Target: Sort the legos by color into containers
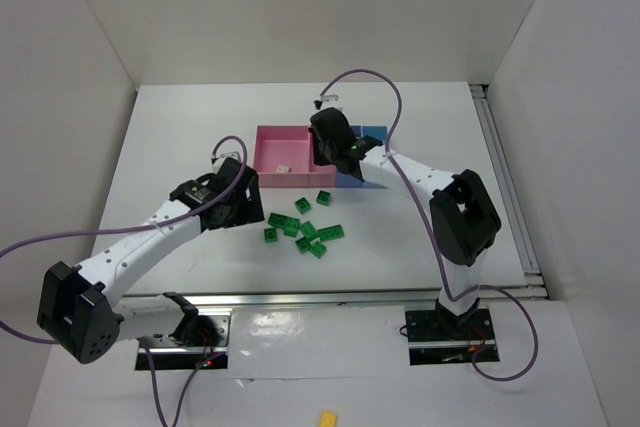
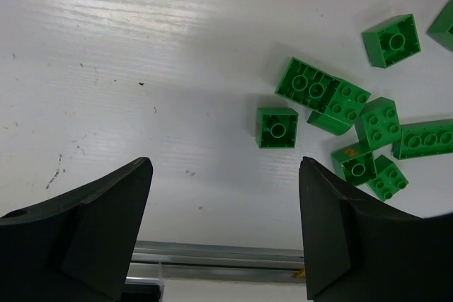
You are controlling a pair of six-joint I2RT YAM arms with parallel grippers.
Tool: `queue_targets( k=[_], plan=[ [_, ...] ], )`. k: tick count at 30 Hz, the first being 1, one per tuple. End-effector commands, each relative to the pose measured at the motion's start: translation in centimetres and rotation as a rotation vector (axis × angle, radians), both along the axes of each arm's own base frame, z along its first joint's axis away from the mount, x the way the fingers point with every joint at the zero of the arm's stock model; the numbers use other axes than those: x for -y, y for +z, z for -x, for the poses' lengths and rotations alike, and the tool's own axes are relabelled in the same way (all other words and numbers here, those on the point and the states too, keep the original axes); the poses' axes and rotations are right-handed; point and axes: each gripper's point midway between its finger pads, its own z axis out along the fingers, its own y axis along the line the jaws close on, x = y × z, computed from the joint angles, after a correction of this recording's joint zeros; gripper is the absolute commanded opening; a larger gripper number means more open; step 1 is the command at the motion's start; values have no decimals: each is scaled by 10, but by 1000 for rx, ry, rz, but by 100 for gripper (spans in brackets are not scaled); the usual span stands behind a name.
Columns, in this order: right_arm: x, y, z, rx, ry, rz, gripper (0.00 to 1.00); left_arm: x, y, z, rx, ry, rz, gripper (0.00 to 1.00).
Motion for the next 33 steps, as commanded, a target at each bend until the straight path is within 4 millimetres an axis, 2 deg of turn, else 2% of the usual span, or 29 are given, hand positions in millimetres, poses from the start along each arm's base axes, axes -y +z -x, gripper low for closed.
queue_targets(
  k=[1,2,5,13,17,28,33],
  plan=[
    [-5,19,-15,41,-7,-29,16,4,-1,1,1,28,47,88],
    [-6,24,-17,49,-7,-36,16,4,-6,5,-12,27,44,88],
    [-2,13,-21,33,-30,-26,16,4,-15,10,-32,22,43,88],
    [-4,-4,-25,16,-42,-15,16,8,-10,12,-12,15,70,88],
    [3,-11,-32,8,-61,-8,16,7,-8,12,-4,7,70,88],
    [8,-15,-36,4,-77,2,16,15,-4,11,6,-1,113,88],
    [8,-10,-46,19,-81,-1,16,17,-5,10,2,-6,120,88]
  ],
)
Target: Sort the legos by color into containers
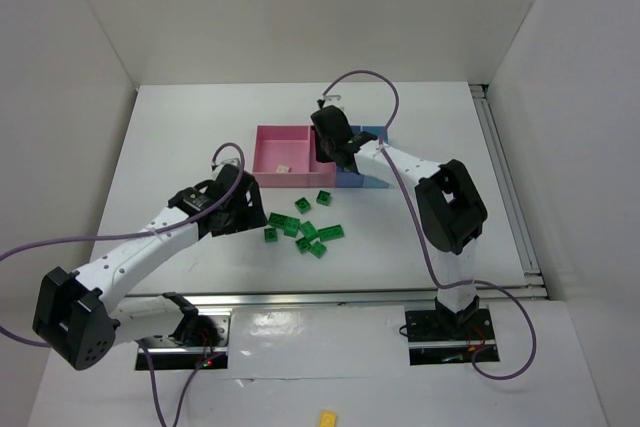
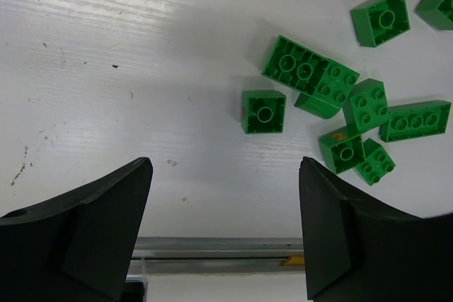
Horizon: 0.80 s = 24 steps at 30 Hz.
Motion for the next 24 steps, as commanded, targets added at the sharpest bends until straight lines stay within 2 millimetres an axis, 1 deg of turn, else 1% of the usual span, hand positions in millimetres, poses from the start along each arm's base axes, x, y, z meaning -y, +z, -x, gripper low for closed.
queue_targets(
  k=[1,4,6,7,8,9,10,11,12,13,14,15,16,17,18,19,22,23,24],
  plan=[
    [-4,18,-18,55,-21,-25,16,9,7,-3,24,-15,44,88],
    [-6,17,-17,51,-12,-31,16,13,9,-5,35,-21,63,88],
    [-5,29,-17,69,-12,-44,16,17,15,-9,43,-34,72,88],
    [-4,24,-15,59,-12,-36,16,19,15,-8,39,-51,75,88],
    [-5,31,-13,66,-3,-51,16,21,20,-10,47,-66,83,88],
    [-4,29,-12,56,-3,-44,16,21,20,-10,49,-73,78,89],
    [-5,28,-8,47,11,-52,18,24,24,-12,51,-78,88,89],
    [-5,34,-7,56,12,-58,18,27,32,-14,62,-93,96,89],
    [-6,34,-7,52,19,-63,18,29,29,-14,48,-97,97,90],
    [-4,33,-3,44,19,-57,18,31,34,-14,51,-103,108,90],
    [-6,33,-2,41,35,-57,18,35,35,-14,45,-122,117,92],
    [-6,38,-2,49,35,-63,20,36,33,-14,32,-128,120,94],
    [-4,33,0,41,35,-57,20,39,42,-16,44,-141,130,94],
    [-4,39,0,49,35,-63,20,41,39,-15,33,-146,133,95],
    [-4,37,0,55,35,-66,20,41,42,-15,32,-146,133,95],
    [-5,43,-1,71,35,-78,20,41,42,-15,32,-146,133,97],
    [-6,45,-3,81,41,-76,20,40,42,-15,34,-155,127,97],
    [-9,47,-7,91,41,-83,20,39,43,-12,31,-155,125,97],
    [-9,42,-7,82,41,-77,21,39,43,-12,31,-155,125,97]
  ],
)
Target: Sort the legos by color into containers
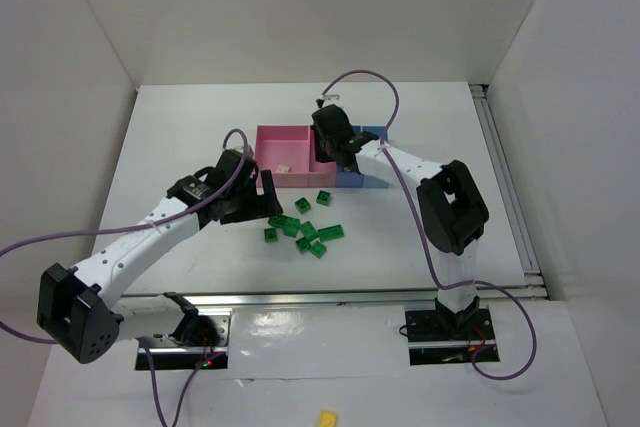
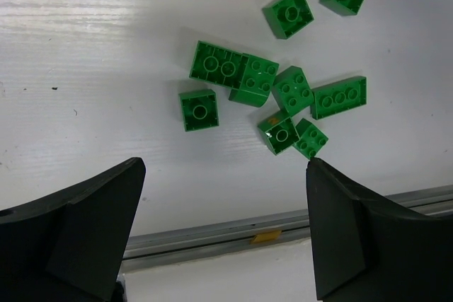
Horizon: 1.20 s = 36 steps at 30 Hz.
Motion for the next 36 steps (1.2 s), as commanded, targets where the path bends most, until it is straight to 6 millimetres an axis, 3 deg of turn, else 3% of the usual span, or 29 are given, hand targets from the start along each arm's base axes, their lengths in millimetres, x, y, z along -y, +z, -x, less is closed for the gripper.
queue_targets(
  k=[1,5,8,10,13,16,23,27,29,30,31,33,34,35,36],
  plan=[
    [-3,41,-10,87,4,-49,21,1,7,6,-1,-32,3,97],
    [0,35,-14,88,-20,-26,23,-7,7,7,20,-12,-16,97],
    [4,30,-17,90,-32,0,31,-13,4,10,11,7,-36,97],
    [2,29,-16,86,-22,-6,49,-13,4,10,11,8,-36,97],
    [2,24,-16,79,-17,7,67,-13,1,10,2,7,-42,97],
    [1,28,-18,87,-17,2,69,-13,-2,10,-5,0,-52,97],
    [5,79,-12,162,-19,-53,69,-14,-9,14,-25,-6,-55,97],
    [23,111,6,189,-37,-58,69,-15,-10,16,-25,-6,-55,97],
    [32,107,22,163,-57,-43,70,-16,-13,18,-32,-6,-60,97],
    [38,121,31,182,-63,-66,70,-16,-13,18,-33,-6,-60,97],
    [42,103,46,140,-61,-54,71,-17,-17,20,-42,-6,-66,97],
    [50,93,64,114,-74,-53,73,-19,-19,19,-45,-1,-77,97],
    [51,100,76,122,-70,-77,73,-19,-19,19,-45,-1,-77,97],
    [55,78,92,74,-81,-61,73,-20,-22,18,-50,4,-91,97],
    [58,72,100,65,-89,-61,73,-20,-24,18,-59,4,-96,97]
  ],
)
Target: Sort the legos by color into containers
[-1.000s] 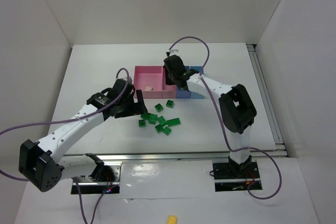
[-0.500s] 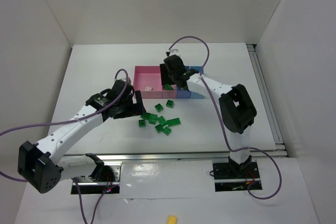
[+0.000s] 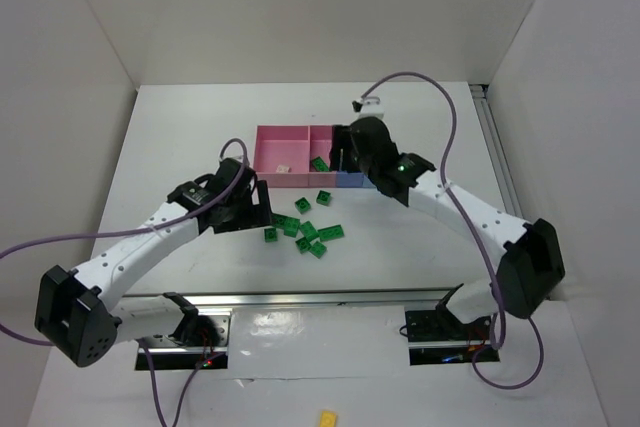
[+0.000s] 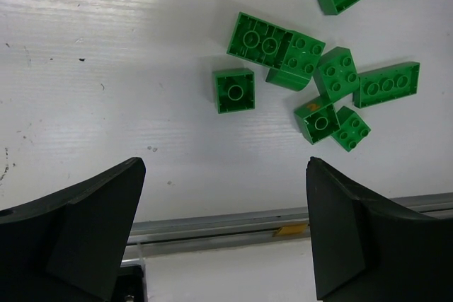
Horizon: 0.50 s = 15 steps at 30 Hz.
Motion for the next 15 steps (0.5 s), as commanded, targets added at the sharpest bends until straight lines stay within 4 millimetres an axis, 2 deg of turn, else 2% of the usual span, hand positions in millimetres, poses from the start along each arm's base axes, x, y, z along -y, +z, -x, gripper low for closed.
queue_targets(
  k=[1,2,5,8,11,12,15],
  plan=[
    [10,-35,42,-99,-26,12,74,-1,0,-4,6,-4,-21,97],
    [16,-56,55,-132,-36,35,74,-1,-4,-4,-6,-4,-29,97],
    [8,-77,83,-184,-27,-4,74,-1,-1,-10,-2,6,-48,97],
    [2,-94,96,-206,-28,-22,80,3,-2,-12,-16,10,-40,97],
    [-10,-116,95,-228,-36,-58,92,2,-5,-14,-22,37,-42,97],
    [-10,-126,96,-236,-42,-59,92,-3,-8,-11,-30,44,-63,97],
    [-19,-139,87,-235,-78,-109,92,-4,-8,-12,-27,61,-63,98]
  ],
)
